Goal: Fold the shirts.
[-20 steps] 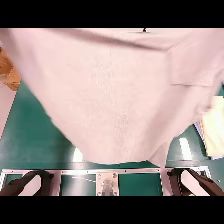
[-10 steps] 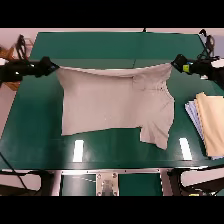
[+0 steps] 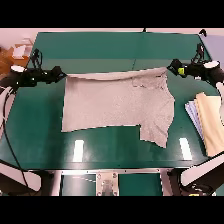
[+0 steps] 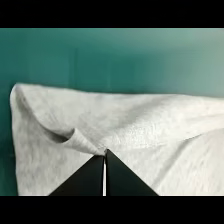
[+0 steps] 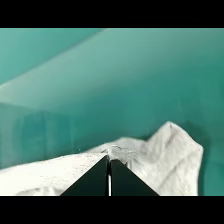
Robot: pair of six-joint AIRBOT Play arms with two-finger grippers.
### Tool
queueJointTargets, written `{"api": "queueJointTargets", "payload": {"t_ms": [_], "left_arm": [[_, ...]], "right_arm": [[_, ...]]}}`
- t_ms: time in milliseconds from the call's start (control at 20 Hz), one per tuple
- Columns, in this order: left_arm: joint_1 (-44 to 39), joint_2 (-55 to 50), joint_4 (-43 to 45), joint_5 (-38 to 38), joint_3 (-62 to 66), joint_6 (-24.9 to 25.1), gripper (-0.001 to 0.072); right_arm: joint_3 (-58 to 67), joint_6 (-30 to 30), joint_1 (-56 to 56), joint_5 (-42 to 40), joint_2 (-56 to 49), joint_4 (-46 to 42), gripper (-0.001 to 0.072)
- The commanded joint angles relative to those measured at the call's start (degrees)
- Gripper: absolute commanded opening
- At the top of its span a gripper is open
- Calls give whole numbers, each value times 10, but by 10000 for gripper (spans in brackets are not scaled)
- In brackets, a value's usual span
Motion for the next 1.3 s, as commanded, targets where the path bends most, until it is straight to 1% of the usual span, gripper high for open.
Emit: {"api": "queueJointTargets", "payload": {"t_ms": [0,100,150,200,350,550,900,1250], "left_arm": [[-1,-3,75,-50,1,-57,20],[-1,-3,157,-88,1,-116,20],[-1,-3,184,-101,0,-133,20],[-1,-3,199,-108,0,-143,20],[-2,-4,207,-130,-4,-162,20],[-28,-6,261,-144,-3,-199,20],[-38,-5,267,-148,1,-210,20],[-38,-5,268,-172,57,-221,20]], "right_arm": [[2,39,-28,90,-1,-67,8],[-10,40,-32,107,4,-101,8],[-18,40,-31,109,5,-106,8],[-26,40,-30,108,5,-106,8],[-56,40,-24,101,4,-108,8],[-77,40,-23,102,4,-110,8],[-75,40,-21,126,10,-110,8],[-75,40,-22,142,40,-110,8]]}}
